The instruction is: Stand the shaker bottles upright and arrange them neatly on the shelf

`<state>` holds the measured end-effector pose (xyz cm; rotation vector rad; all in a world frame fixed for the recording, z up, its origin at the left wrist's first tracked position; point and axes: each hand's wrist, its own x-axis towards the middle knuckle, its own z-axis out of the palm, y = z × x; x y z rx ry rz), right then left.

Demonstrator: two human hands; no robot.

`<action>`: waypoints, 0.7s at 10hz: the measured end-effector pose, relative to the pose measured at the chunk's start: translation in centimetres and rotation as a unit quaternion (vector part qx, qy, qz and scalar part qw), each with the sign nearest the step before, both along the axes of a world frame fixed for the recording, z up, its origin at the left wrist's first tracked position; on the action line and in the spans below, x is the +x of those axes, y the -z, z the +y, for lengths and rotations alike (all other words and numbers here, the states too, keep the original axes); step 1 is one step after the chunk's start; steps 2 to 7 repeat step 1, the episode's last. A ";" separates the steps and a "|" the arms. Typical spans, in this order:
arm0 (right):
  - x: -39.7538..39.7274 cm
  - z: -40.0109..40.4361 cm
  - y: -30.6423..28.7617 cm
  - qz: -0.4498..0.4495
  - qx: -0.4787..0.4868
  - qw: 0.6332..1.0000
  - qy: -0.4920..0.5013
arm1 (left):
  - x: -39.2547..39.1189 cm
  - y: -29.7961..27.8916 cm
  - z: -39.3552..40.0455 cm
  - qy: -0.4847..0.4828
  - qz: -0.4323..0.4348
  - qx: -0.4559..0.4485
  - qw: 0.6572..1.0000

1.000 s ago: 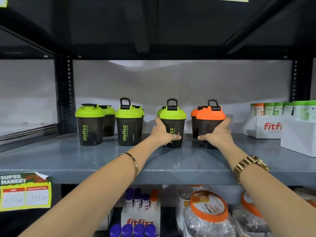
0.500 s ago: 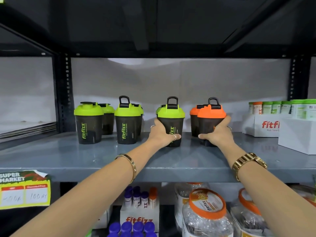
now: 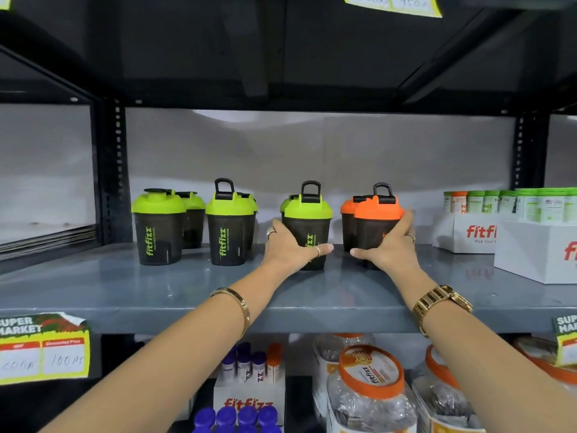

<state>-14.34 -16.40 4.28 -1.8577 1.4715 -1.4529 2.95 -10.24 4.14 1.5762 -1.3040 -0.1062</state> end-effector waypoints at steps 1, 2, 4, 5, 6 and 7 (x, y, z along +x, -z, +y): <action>0.3 0.9 -0.1 0.023 -0.063 0.997 0.031 | -0.4 -0.2 0.8 -0.033 -0.048 -0.060 0.996; 0.3 0.9 -0.1 0.023 -0.063 0.997 0.031 | -0.4 -0.2 0.8 -0.033 -0.048 -0.060 0.996; 0.3 0.9 -0.1 0.023 -0.063 0.997 0.031 | -0.4 -0.2 0.8 -0.033 -0.048 -0.060 0.996; 0.3 0.9 -0.1 0.023 -0.063 0.997 0.031 | -0.4 -0.2 0.8 -0.033 -0.048 -0.060 0.996; 0.3 0.9 -0.1 0.023 -0.063 0.997 0.031 | -0.4 -0.2 0.8 -0.033 -0.048 -0.060 0.996; 0.3 0.9 -0.1 0.023 -0.063 0.997 0.031 | -0.4 -0.2 0.8 -0.033 -0.048 -0.060 0.996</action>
